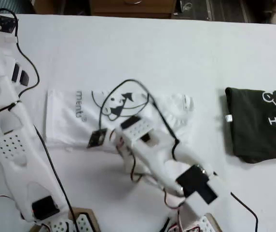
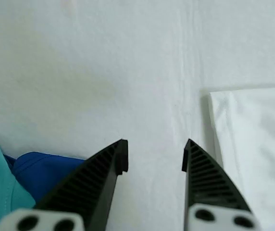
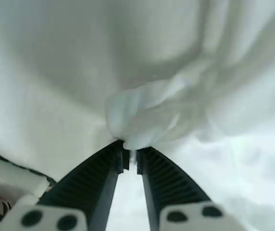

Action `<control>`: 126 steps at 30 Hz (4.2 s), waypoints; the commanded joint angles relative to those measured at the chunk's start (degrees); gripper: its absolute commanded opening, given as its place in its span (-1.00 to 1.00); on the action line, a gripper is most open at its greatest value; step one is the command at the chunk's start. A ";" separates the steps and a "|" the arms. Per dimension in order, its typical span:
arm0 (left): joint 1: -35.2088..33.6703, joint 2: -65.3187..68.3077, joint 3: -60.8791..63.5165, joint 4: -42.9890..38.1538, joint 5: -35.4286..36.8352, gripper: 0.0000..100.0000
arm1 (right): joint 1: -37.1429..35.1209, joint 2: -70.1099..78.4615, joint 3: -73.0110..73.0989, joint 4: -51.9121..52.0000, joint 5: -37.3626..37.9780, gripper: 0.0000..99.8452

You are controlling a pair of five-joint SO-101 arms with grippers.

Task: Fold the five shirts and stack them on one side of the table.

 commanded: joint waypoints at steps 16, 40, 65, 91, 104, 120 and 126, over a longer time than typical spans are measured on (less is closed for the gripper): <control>-0.44 -4.31 -1.27 0.53 -0.26 -0.57 | 12.09 3.30 -28.66 8.40 23.56 -0.96; -0.26 -4.22 -1.19 0.53 -0.44 -0.57 | 12.26 33.71 -63.65 14.29 25.32 -0.96; -0.26 -4.13 -1.19 0.53 -0.44 -0.57 | 13.49 23.43 -59.87 15.96 11.08 -0.94; -1.14 4.75 -1.71 0.44 -0.18 -0.57 | 6.55 15.52 -31.21 -9.89 3.78 -0.93; 2.37 5.80 0.22 0.97 15.74 -0.57 | 16.22 -9.89 -31.21 -4.26 3.78 -0.82; 5.98 -10.73 37.49 -7.12 28.04 -0.57 | 25.63 -14.37 -30.86 4.09 3.69 -0.52; 7.03 -9.67 45.58 -13.45 24.44 -0.57 | 25.63 -14.46 -31.12 6.37 3.69 -0.52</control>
